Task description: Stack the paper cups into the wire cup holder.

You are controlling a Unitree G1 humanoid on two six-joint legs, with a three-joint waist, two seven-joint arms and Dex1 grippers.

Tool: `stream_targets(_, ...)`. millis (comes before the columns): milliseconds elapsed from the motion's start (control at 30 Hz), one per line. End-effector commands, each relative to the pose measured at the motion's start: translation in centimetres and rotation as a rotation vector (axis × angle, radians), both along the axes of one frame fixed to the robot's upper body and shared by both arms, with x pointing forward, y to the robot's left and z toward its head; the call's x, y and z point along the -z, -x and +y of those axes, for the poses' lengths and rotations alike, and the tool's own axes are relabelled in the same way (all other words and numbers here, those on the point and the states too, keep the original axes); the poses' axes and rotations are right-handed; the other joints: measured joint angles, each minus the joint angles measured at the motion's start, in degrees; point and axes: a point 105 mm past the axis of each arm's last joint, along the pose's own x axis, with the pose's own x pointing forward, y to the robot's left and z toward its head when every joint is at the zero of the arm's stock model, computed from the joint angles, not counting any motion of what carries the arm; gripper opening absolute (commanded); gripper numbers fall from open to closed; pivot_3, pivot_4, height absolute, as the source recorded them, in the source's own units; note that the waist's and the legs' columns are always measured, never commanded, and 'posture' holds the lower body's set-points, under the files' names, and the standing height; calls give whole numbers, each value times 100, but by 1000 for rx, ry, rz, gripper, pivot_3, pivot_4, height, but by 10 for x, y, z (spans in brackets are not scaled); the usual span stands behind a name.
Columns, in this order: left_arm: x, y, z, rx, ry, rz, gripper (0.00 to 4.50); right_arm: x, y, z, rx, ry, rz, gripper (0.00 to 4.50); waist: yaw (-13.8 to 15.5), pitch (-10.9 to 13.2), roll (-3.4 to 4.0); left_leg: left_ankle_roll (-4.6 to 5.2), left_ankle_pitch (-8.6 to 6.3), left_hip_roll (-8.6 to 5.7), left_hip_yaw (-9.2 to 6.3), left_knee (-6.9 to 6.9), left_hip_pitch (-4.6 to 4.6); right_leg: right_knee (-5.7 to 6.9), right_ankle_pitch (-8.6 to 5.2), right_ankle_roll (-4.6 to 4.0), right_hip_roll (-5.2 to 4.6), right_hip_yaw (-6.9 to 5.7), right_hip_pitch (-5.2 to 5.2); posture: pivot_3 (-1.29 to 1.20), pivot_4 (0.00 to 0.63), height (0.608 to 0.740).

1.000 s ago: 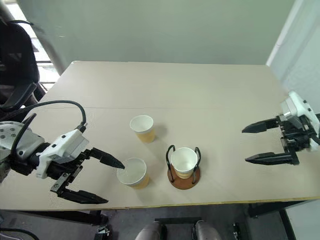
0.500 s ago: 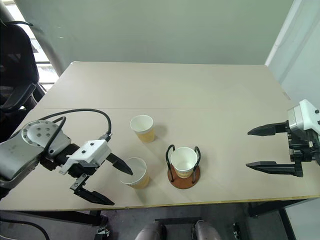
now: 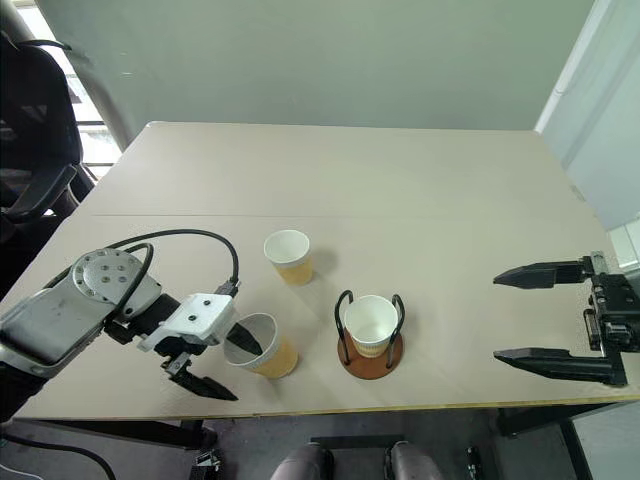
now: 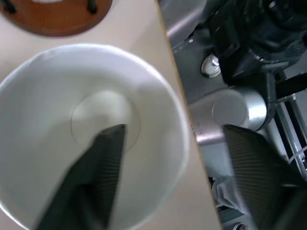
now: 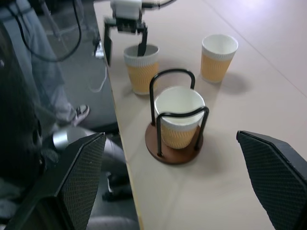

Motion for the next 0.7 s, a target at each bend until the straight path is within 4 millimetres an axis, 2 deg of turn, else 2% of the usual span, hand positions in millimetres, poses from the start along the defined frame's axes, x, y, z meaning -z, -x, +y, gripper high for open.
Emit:
stream_targets(33, -4, -1, -3, 38, 3, -4, 1807, -8, 3, 3, 13, 2, -54, 4500, 0, -1, 2, 4, -2, 0, 0, 7, 0, 1, -3, 0, 0, 0, 3, 0, 150, 740)
stream_targets(200, -2, -3, -3, 40, 2, -6, 24, -9, 2, 5, 27, 12, -68, 4500, 0, -1, 3, 18, -11, 0, 0, 43, -10, 2, -6, -8, 0, 2, 7, 0, 150, 740)
stream_targets(467, -5, -3, -4, 38, 27, -8, 24, -8, 0, 2, 60, -6, -59, 4500, 0, -2, 3, 22, -13, -4, 3, 51, -10, 2, -6, -7, 0, 12, 9, 0, 150, 740)
stream_targets(533, -13, -7, -7, 35, 64, -31, 24, -11, 0, 0, 75, -34, -67, 4500, 1, -2, 4, 24, -15, -4, 3, 51, -10, 2, -6, -3, 0, 12, 9, 0, 150, 740)
stream_targets(700, -53, -19, -15, 22, 180, -94, 24, -21, 7, 1, 56, -75, -79, 4500, 34, -1, 3, 26, -15, -4, 3, 53, -16, 1, 1, 12, 0, 12, 8, 0, 150, 740)
